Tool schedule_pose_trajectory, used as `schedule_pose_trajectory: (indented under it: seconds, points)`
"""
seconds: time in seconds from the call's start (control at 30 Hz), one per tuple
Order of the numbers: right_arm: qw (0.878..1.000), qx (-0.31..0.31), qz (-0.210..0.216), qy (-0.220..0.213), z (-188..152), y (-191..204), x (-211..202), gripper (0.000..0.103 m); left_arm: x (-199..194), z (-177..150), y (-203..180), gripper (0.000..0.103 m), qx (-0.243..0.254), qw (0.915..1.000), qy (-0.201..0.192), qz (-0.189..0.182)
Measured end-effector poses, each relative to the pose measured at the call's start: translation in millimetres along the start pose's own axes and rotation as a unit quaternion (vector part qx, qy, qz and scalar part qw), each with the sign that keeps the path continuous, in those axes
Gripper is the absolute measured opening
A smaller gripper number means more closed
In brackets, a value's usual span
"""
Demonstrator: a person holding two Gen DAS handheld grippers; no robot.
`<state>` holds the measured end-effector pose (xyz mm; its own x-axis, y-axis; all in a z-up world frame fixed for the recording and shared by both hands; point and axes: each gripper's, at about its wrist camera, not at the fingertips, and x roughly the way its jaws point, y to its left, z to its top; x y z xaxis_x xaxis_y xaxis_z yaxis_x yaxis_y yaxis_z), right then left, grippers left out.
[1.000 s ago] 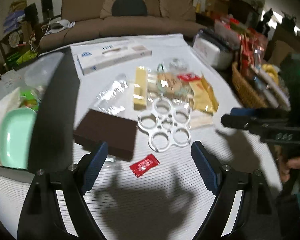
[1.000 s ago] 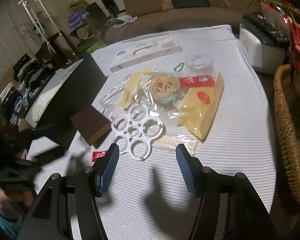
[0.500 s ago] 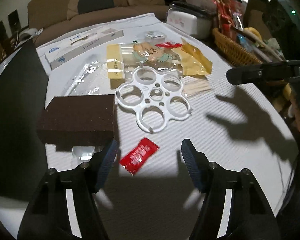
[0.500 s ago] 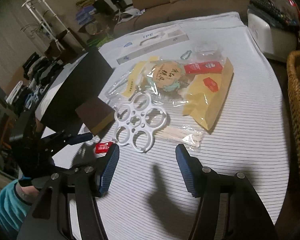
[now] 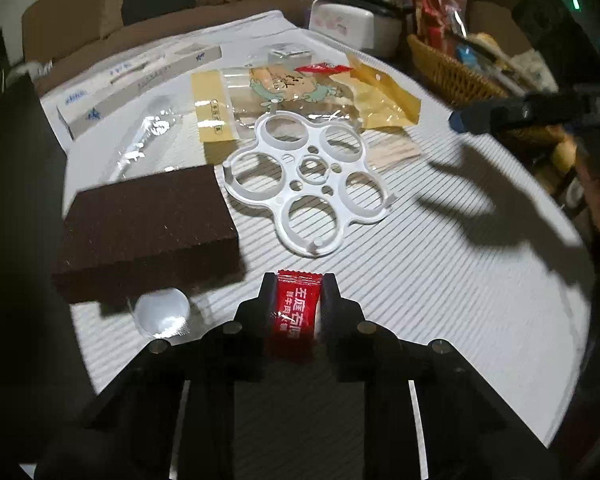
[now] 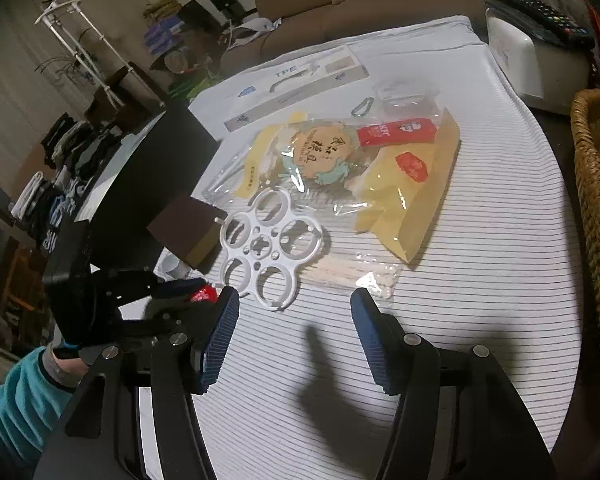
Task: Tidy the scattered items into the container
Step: 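Lift the red packet with the left tool while the right tool grasps the wooden sticks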
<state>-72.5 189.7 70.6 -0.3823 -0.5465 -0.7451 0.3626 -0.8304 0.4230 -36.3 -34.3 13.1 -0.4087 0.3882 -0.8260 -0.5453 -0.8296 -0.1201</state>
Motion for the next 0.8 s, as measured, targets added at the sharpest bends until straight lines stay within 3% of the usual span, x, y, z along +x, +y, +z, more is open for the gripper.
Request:
schedule_pose_trajectory:
  seconds: [0.2, 0.37, 0.47, 0.53, 0.6, 0.8]
  points:
    - [1.0, -0.009, -0.015, -0.019, 3.0, 0.0, -11.9, 0.061, -11.5, 1.1, -1.3, 0.02, -0.038, 0.9992, -0.01, -0.011]
    - [0.998, 0.017, -0.038, -0.056, 7.3, -30.1, -33.3, 0.058, -65.8, 16.9, -9.3, 0.02, -0.06, 0.9945, -0.078, -0.034]
    - [0.996, -0.036, -0.074, -0.042, 6.5, -26.4, -25.4, 0.053, -99.4, 22.4, -6.4, 0.02, -0.094, 0.9865, -0.125, -0.05]
    - [0.996, -0.065, -0.062, -0.026, 4.8, -22.2, -12.0, 0.05, -113.7, 21.4, -1.6, 0.02, -0.113, 0.9805, -0.145, -0.07]
    - [0.993, -0.108, -0.049, -0.006, 3.3, -13.3, 3.4, 0.048, -119.7, 22.6, 3.1, 0.02, -0.116, 0.9787, -0.153, -0.071]
    - [0.968, -0.24, -0.066, 0.044, 8.7, 13.6, 54.2, 0.048, -115.2, 24.0, 31.1, 0.02, -0.153, 0.9737, -0.147, -0.083]
